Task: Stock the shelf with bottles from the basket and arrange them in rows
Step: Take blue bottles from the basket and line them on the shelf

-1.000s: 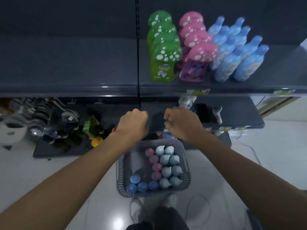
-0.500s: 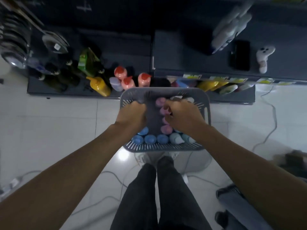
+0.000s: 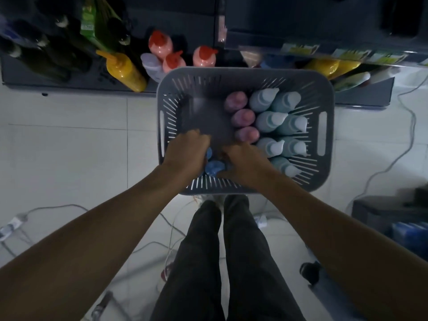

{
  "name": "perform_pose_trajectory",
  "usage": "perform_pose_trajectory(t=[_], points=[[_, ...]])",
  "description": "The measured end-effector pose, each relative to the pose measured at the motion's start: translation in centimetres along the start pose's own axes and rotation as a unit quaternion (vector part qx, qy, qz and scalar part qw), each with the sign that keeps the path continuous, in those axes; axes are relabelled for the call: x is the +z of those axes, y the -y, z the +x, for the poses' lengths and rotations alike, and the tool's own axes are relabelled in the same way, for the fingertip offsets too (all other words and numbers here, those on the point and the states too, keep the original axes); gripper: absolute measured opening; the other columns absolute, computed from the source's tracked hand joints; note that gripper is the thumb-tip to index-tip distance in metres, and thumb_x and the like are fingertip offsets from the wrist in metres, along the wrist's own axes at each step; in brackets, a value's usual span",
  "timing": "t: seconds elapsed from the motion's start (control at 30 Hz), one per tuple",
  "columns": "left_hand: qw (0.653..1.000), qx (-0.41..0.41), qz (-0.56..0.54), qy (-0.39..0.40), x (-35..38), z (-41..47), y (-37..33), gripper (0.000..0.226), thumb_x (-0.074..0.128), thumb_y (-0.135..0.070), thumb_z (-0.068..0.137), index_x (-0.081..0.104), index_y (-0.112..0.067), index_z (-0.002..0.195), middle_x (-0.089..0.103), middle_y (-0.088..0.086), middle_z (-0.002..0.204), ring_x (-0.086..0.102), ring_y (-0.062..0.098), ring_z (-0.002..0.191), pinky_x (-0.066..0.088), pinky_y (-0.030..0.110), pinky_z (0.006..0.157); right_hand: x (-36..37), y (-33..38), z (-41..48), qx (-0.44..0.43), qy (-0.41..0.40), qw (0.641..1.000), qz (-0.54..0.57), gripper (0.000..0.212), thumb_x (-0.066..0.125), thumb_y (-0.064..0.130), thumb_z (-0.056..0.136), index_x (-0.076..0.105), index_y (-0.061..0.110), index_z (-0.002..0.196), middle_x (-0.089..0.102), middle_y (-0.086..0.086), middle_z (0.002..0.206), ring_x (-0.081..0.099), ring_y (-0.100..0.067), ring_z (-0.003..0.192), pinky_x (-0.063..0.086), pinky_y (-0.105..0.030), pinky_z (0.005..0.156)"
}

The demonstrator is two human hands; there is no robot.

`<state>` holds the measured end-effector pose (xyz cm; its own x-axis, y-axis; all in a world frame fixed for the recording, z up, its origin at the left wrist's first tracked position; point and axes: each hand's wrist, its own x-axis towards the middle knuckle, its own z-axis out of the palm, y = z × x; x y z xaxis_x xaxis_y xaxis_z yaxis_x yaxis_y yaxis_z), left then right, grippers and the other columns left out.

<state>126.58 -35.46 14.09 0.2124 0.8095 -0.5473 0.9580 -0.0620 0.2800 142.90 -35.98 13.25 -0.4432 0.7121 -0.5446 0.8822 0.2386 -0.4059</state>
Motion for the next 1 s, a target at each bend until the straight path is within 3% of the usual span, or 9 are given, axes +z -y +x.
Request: perform_pose_trajectory(t=[0.17, 0.4, 0.63, 0.8, 0.9, 1.0], points=[[1.000, -0.012, -0.014, -0.006, 0.8, 0.6, 0.0, 0.019, 0.075, -0.012, 0.079, 0.074, -0.018, 0.098, 0.067, 0.013, 0.099, 0.068, 0.040, 0.090, 0.044, 0.036, 0.066, 1.9, -0.2, 1.2, -0.012, 0.029, 0.999, 0.014, 0.037, 0.073, 0.037, 0.077, 0.067, 0.023, 0.111, 0.070, 0.000, 0.112, 0.066, -0.024, 0.104, 0.051, -0.037, 0.086], [1.000, -0.023, -0.019, 0.009, 1.0, 1.0, 0.0, 0.019, 0.074, -0.009, 0.080, 0.071, -0.013, 0.098, 0.065, 0.015, 0.103, 0.066, 0.041, 0.092, 0.045, 0.037, 0.067, 3.2, -0.6, 1.8, -0.025, 0.007, 0.999, 0.035, 0.029, 0.074, 0.030, 0.076, 0.067, 0.018, 0.102, 0.069, -0.002, 0.108, 0.066, -0.026, 0.099, 0.050, -0.039, 0.081], [0.999, -0.036, -0.004, 0.004, 0.5, 1.3, 0.1, 0.025, 0.077, -0.003, 0.075, 0.074, -0.014, 0.097, 0.067, 0.015, 0.099, 0.067, 0.040, 0.091, 0.041, 0.034, 0.065, 3.6, -0.6, 1.8, -0.035, -0.039, 0.998, -0.023, 0.031, 0.066, 0.028, 0.079, 0.065, 0.021, 0.109, 0.065, -0.003, 0.113, 0.067, -0.029, 0.093, 0.052, -0.040, 0.073], [0.999, -0.050, 0.006, 0.002, -0.1, 1.3, 0.1, 0.024, 0.078, -0.002, 0.070, 0.066, -0.021, 0.076, 0.068, 0.012, 0.089, 0.069, 0.037, 0.084, 0.039, 0.031, 0.061, 3.1, -0.4, 2.2, -0.046, -0.073, 0.994, -0.063, 0.030, 0.069, 0.024, 0.080, 0.068, 0.017, 0.110, 0.066, -0.008, 0.107, 0.067, -0.033, 0.090, 0.048, -0.037, 0.065], [0.998, -0.058, 0.009, -0.004, -0.7, 1.2, -0.1, 0.020, 0.079, -0.004, 0.070, 0.070, -0.018, 0.081, 0.068, 0.012, 0.088, 0.069, 0.037, 0.085, 0.040, 0.032, 0.061, 2.4, -0.2, 2.1, -0.041, -0.078, 0.996, -0.035, 0.028, 0.066, 0.023, 0.080, 0.069, 0.016, 0.107, 0.068, -0.008, 0.105, 0.067, -0.034, 0.091, 0.049, -0.038, 0.068], [0.998, -0.058, 0.007, -0.015, -1.5, 1.0, -0.3, 0.016, 0.076, -0.008, 0.076, 0.072, -0.014, 0.089, 0.069, 0.015, 0.095, 0.069, 0.039, 0.090, 0.041, 0.033, 0.063, 1.1, 0.4, 1.4, -0.023, -0.114, 0.993, -0.015, 0.019, 0.069, 0.021, 0.076, 0.069, 0.014, 0.094, 0.071, -0.011, 0.093, 0.067, -0.037, 0.081, 0.047, -0.037, 0.060]])
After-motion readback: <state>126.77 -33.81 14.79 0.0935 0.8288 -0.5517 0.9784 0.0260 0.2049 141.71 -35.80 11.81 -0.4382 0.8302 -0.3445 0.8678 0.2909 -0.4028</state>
